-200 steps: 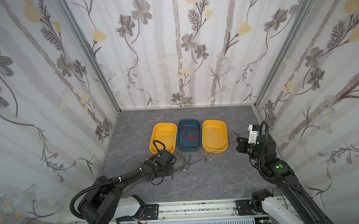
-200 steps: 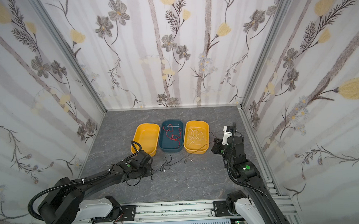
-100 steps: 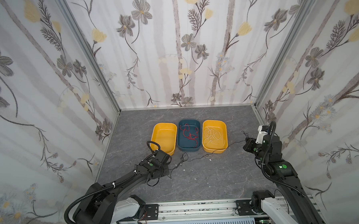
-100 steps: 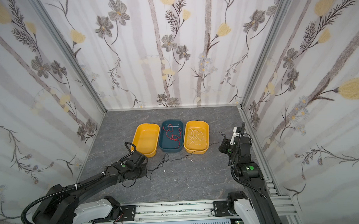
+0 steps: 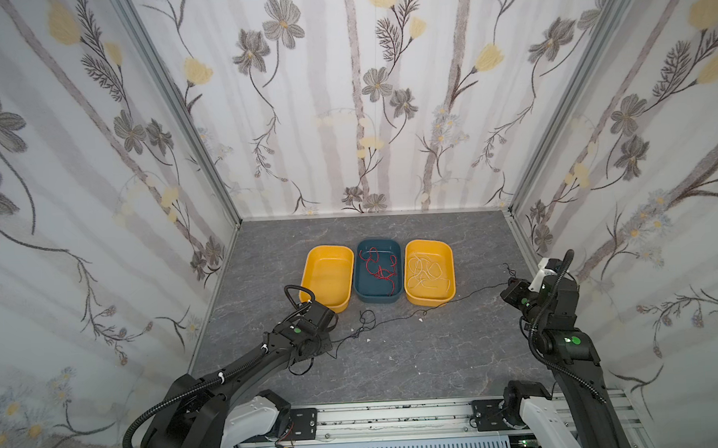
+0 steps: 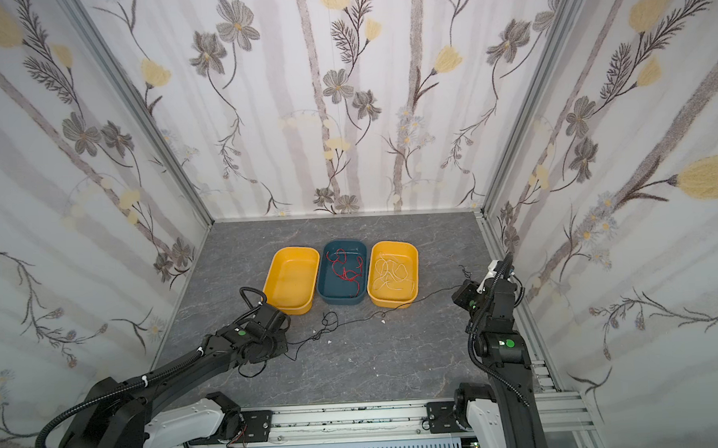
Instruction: Untangle the cables
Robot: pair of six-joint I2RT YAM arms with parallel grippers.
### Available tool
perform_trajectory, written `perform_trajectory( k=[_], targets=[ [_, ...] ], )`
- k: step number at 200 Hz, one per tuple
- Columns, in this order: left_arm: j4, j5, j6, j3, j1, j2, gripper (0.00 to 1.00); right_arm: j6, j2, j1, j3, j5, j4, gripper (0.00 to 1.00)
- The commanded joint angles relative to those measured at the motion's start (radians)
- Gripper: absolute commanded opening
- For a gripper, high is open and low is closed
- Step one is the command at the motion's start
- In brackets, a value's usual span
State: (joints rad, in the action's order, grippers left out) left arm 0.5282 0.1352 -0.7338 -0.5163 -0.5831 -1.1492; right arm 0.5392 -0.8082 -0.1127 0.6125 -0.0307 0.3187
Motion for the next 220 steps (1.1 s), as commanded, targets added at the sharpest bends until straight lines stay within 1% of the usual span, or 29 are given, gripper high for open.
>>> perform_trajectory(
  k=[1, 29, 51, 67, 96, 119, 132, 141, 154, 181, 188, 207, 220],
  targets=[
    [0.02, 0.026, -0.023, 0.009, 0.006, 0.012, 0.0, 0.017, -0.012, -0.072, -0.006, -0.117, -0.066, 0.0],
    [0.025, 0.041, -0.049, 0.012, 0.009, 0.015, 0.0, 0.076, -0.035, -0.154, -0.038, -0.2, -0.123, 0.0],
    [0.047, 0.071, -0.07, 0.018, 0.012, 0.04, 0.0, 0.121, -0.053, -0.199, -0.055, -0.198, -0.142, 0.0],
    [0.062, 0.083, -0.078, 0.023, 0.02, 0.063, 0.0, 0.137, -0.056, -0.256, -0.075, -0.216, -0.169, 0.0],
    [0.096, 0.111, -0.095, 0.03, 0.031, 0.068, 0.0, 0.134, -0.069, -0.28, -0.068, -0.184, -0.178, 0.0],
    [0.131, 0.139, -0.118, 0.023, 0.031, 0.084, 0.0, 0.144, -0.077, -0.298, -0.077, -0.189, -0.201, 0.0],
    [0.122, 0.134, -0.12, 0.025, 0.032, 0.095, 0.0, 0.146, -0.083, -0.298, -0.085, -0.215, -0.221, 0.0],
    [0.099, 0.104, -0.107, 0.024, 0.032, 0.093, 0.01, 0.136, -0.086, -0.297, -0.098, -0.279, -0.259, 0.0],
    [0.06, 0.055, -0.089, 0.022, 0.033, 0.085, 0.05, 0.132, -0.093, -0.274, -0.1, -0.32, -0.269, 0.0],
    [-0.014, -0.033, -0.056, 0.013, 0.031, 0.097, 0.13, 0.1, -0.095, -0.164, -0.081, -0.297, -0.234, 0.0],
    [-0.018, -0.043, -0.044, 0.005, 0.031, 0.103, 0.18, 0.106, -0.089, -0.134, -0.086, -0.309, -0.245, 0.0],
    [-0.019, -0.059, -0.011, -0.008, 0.031, 0.121, 0.3, 0.12, -0.08, -0.046, -0.092, -0.346, -0.272, 0.0],
    [-0.01, -0.06, 0.002, -0.016, 0.032, 0.126, 0.36, 0.105, -0.077, 0.022, -0.082, -0.372, -0.282, 0.0]
  ],
)
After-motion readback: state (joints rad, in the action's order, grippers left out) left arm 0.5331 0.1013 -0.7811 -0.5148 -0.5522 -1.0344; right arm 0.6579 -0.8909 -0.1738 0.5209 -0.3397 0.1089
